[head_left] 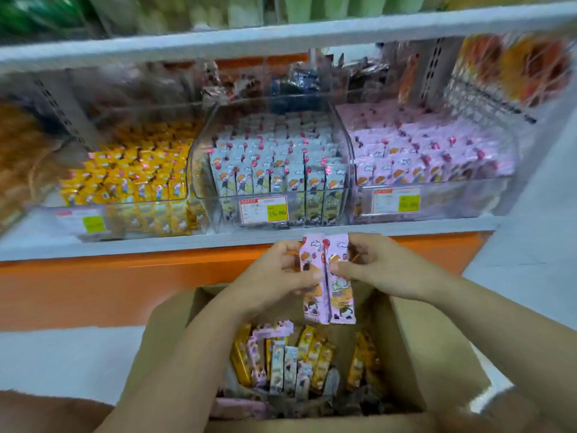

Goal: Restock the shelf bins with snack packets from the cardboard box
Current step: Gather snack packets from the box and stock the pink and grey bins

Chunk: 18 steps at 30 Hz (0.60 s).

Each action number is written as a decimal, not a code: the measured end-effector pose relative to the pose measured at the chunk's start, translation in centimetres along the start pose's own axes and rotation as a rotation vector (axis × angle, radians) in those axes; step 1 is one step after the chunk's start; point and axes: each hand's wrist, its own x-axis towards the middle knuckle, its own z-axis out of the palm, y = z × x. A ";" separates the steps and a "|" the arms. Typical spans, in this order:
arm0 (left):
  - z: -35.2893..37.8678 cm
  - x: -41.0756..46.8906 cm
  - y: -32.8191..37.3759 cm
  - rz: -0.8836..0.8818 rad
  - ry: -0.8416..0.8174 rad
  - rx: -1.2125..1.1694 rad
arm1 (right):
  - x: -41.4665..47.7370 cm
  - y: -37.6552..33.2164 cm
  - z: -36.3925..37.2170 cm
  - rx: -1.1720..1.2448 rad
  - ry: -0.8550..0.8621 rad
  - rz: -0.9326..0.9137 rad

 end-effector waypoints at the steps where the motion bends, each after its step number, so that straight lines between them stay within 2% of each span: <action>1: 0.3 -0.1 0.9 0.027 -0.005 0.036 | -0.7 -0.5 -0.7 -0.002 0.006 -0.015; 5: 1.7 0.0 4.0 0.184 0.004 0.265 | -2.4 -1.5 -3.2 0.067 0.097 -0.061; 9: 3.4 0.6 7.7 0.328 0.137 0.424 | -2.8 -2.0 -5.4 0.056 0.336 -0.091; 15: 6.2 2.9 13.3 0.548 0.349 0.318 | -3.4 -2.4 -11.4 -0.017 0.669 -0.258; 18: 8.5 5.0 15.7 0.642 0.365 0.311 | -3.4 -1.2 -14.8 -0.068 0.761 -0.254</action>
